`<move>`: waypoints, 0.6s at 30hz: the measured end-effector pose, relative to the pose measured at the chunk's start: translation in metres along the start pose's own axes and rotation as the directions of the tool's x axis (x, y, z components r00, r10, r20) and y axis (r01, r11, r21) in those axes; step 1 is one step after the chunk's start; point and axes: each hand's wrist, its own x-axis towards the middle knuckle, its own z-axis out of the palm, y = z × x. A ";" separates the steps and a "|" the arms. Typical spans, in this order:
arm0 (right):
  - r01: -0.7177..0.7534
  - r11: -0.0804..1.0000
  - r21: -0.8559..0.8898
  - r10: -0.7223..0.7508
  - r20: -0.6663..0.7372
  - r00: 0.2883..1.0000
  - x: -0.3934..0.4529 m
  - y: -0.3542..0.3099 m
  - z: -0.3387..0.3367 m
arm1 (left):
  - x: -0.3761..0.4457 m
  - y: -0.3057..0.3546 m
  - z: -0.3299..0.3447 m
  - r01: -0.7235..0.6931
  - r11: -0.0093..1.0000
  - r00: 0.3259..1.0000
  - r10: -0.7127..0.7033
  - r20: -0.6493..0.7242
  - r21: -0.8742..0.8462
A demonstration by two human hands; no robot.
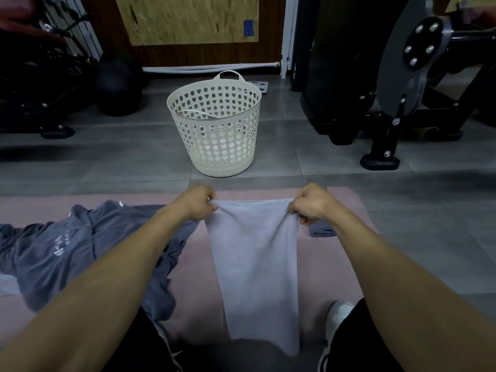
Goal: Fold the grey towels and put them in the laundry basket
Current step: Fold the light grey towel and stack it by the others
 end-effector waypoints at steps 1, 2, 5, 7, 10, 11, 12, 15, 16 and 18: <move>-0.010 0.999 -0.054 0.009 -0.030 1.000 0.009 0.001 0.001 | 0.007 -0.001 0.003 0.006 0.999 1.000 -0.005 -0.015 0.031; -0.003 0.996 -0.085 -0.003 -0.070 0.998 0.018 0.002 0.002 | 0.014 -0.002 0.005 0.015 0.999 0.998 -0.013 -0.054 0.040; 0.130 0.991 -0.012 -0.128 -0.264 0.956 0.042 0.000 0.002 | 0.031 0.003 0.004 0.008 1.000 0.952 -0.016 -0.305 -0.026; 0.238 0.971 0.003 -0.215 -0.410 0.886 0.050 -0.006 0.002 | 0.035 0.010 -0.001 -0.057 0.993 0.874 0.001 -0.486 -0.101; 0.373 0.925 -0.076 -0.361 -0.489 0.794 0.051 -0.009 0.000 | 0.030 0.015 -0.011 -0.156 0.984 0.785 0.069 -0.616 -0.089; 0.380 0.920 -0.095 -0.376 -0.486 0.789 0.048 -0.008 0.000 | 0.027 0.014 -0.012 -0.156 0.986 0.786 0.087 -0.613 -0.061; 0.366 0.923 -0.116 -0.376 -0.473 0.797 0.046 -0.005 0.000 | 0.023 0.012 -0.011 -0.136 0.990 0.801 0.092 -0.591 -0.030; 0.238 0.955 -0.176 -0.287 -0.361 0.887 0.033 0.005 0.007 | 0.010 0.001 0.003 -0.041 0.997 0.899 0.062 -0.433 0.058; 0.194 0.961 -0.199 -0.249 -0.311 0.917 0.030 0.009 0.011 | 0.006 -0.003 0.011 -0.028 0.995 0.929 0.062 -0.364 0.096; 0.130 0.950 -0.283 -0.187 -0.184 0.965 0.020 0.020 0.020 | -0.005 -0.012 0.026 -0.031 0.986 0.972 0.067 -0.227 0.162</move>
